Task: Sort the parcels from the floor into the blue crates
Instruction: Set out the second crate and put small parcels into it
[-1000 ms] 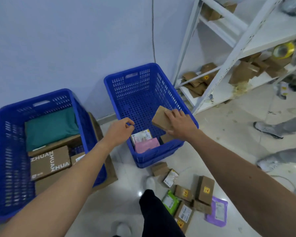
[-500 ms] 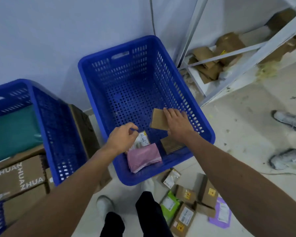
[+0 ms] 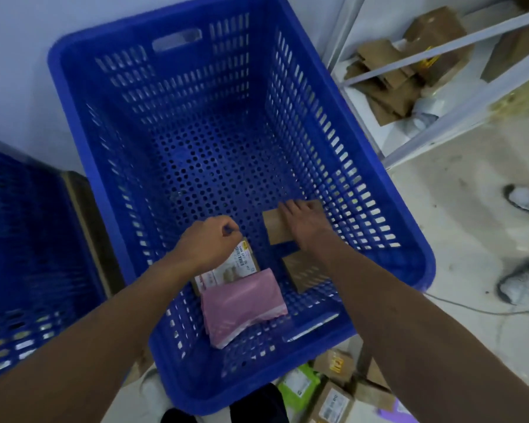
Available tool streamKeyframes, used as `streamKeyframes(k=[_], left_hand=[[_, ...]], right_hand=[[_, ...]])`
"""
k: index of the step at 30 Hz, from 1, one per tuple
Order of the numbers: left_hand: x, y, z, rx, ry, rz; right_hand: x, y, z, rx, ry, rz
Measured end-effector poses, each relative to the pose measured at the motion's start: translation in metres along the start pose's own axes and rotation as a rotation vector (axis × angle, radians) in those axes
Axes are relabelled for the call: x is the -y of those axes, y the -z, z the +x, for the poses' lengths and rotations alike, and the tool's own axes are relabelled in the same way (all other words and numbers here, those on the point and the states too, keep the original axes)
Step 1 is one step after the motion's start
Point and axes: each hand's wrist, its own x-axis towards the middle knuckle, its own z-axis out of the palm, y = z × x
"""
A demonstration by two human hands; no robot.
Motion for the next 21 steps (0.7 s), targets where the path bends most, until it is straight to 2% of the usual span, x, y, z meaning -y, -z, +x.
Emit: streamKeyframes(k=[8,12,21], left_hand=[[0.001,-0.009,0.013,0.025,0.002,-0.026],[0.003,-0.012,0.017,0.014,0.007,-0.024],[-0.005,-0.016,0.01,0.005,-0.007,0.032]], right_hand=[[0.002,-0.005,0.004,0.064,0.073,0.033],[0.003,-0.009,0.001,0.097,0.059,0.141],[0.009,-0.014,-0.024,0.155,-0.007,0.139]])
